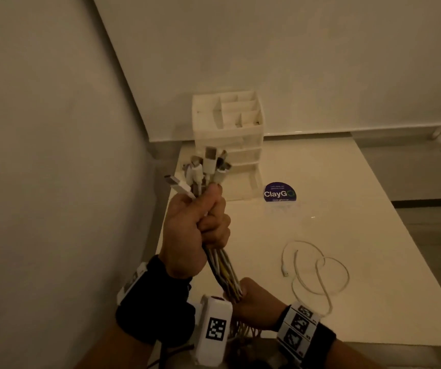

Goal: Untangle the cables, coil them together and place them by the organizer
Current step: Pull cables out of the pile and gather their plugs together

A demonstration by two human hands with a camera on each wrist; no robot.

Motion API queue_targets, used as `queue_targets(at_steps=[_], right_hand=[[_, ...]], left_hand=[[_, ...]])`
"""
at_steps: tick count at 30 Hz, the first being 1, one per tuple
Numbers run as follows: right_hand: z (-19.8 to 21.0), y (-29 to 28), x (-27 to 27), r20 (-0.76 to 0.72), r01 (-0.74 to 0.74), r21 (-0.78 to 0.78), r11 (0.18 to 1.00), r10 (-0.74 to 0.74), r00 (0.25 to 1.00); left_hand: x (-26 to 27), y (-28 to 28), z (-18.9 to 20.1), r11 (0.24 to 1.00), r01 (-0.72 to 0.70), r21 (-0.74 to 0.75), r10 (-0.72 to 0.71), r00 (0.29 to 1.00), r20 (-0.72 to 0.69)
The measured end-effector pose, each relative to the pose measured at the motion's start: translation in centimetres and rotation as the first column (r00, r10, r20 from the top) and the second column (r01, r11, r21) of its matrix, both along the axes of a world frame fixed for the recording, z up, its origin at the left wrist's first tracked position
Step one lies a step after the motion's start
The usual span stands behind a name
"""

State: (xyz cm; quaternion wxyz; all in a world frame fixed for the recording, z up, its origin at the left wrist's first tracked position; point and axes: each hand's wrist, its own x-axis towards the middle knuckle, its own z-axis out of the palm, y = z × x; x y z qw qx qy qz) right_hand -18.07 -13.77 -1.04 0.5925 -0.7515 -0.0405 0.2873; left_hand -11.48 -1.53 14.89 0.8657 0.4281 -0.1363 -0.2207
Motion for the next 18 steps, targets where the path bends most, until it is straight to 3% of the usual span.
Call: queue_targets(at_steps=[5,9,15,18], right_hand=[[-7.2,-2.6,-3.1,-0.156,0.084,-0.128,0.988,-0.103,0.982],[-10.9,-3.2,-4.3,-0.176,0.104,-0.292,0.951,-0.16,0.971],[-10.2,-4.1,-4.0,-0.19,0.044,-0.399,0.916,-0.129,0.973],[-8.0,-5.4,-3.8,-0.179,-0.08,-0.353,0.932,0.017,0.984]], left_hand=[[1.2,1.2,3.0,0.988,0.064,-0.138,-0.054,0.996,0.074],[0.8,-0.3,2.9,0.994,0.066,-0.085,-0.059,0.995,0.075],[1.2,-1.0,2.5,0.988,0.102,-0.118,-0.093,0.992,0.081],[1.8,-1.0,2.1,0.976,0.135,-0.168,-0.129,0.991,0.045]])
